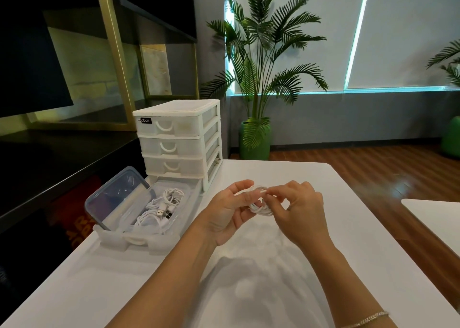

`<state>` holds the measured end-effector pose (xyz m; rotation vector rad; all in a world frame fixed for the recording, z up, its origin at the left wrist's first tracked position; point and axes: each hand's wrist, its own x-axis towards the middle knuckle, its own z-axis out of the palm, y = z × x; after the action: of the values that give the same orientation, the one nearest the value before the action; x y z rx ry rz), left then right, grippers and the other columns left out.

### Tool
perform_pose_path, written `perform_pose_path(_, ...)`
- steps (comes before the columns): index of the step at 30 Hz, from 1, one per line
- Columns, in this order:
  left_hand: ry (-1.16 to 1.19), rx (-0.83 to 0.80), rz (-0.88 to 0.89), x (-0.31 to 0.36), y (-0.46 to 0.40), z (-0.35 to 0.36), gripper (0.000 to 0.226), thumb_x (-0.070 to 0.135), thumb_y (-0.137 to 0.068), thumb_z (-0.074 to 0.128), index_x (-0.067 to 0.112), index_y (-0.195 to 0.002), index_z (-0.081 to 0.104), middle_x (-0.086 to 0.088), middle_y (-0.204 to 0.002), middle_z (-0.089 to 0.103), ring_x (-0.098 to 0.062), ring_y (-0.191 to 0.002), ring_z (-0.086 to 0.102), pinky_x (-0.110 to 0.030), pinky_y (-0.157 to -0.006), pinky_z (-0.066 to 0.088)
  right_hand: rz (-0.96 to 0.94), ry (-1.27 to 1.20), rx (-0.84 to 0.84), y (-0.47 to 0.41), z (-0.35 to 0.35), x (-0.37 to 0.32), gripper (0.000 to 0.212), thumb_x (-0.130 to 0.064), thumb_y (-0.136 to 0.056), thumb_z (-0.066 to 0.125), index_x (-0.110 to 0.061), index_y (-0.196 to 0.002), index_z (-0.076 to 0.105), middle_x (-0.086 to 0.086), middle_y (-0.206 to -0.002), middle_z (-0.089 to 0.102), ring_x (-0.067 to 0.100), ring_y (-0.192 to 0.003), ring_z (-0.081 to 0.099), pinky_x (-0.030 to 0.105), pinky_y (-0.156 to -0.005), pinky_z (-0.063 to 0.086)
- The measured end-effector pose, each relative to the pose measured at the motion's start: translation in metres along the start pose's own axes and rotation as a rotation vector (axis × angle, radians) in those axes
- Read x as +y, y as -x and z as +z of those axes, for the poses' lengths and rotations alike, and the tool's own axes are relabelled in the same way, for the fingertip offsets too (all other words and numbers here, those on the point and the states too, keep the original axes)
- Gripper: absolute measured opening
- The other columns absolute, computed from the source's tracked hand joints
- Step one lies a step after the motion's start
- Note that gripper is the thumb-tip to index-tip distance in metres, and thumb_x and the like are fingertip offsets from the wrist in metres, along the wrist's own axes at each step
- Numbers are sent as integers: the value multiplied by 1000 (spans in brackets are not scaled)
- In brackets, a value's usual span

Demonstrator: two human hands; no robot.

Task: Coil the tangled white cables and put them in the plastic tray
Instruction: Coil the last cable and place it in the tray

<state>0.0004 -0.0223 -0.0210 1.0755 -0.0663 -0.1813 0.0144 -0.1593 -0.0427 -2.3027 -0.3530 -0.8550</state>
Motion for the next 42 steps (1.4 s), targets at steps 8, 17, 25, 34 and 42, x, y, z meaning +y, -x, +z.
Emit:
perform_pose_path(8, -560, 34, 204, -6, -8, -8, 28, 4, -80, 69, 24, -97, 58, -5, -94, 70, -21, -88, 65, -30, -84, 53, 190, -202, -134, -1, -6, -5, 12, -20, -91, 53, -15, -80, 58, -3, -77, 57, 11, -68, 50, 14, -59, 39)
perform_pose_path(17, -756, -10, 208, -10, -8, -8, 37, 9, -79, 71, 20, -111, 54, 8, -87, 54, -14, -83, 53, -28, -80, 52, 486, -478, -231, -5, -4, -7, 21, -30, -93, 50, -17, -78, 56, 1, -76, 62, 16, -72, 56, 33, -70, 49)
perform_pose_path(25, -999, 98, 318, -12, -9, -9, 36, 5, -83, 63, 26, -109, 51, 3, -107, 57, -17, -95, 56, -19, -78, 51, 539, -553, -246, -5, -2, -10, 20, -28, -94, 50, -13, -84, 57, 8, -76, 67, 16, -68, 57, 29, -68, 50)
perform_pose_path(34, -1124, 295, 371, -13, -12, -16, 26, 10, -85, 65, 26, -101, 52, 7, -89, 51, -9, -72, 50, -4, -51, 38, 568, -589, -294, -8, -10, -15, 20, -31, -94, 49, -13, -90, 57, 5, -67, 57, 15, -59, 53, 21, -52, 39)
perform_pose_path(42, -752, 119, 240, -11, -11, -11, 28, 2, -78, 70, 24, -74, 53, 4, -74, 54, -10, -67, 47, -14, -53, 39, 501, -682, -248, -9, -17, -10, 4, -23, -91, 55, -22, -90, 59, -3, -85, 59, 10, -73, 51, 20, -61, 42)
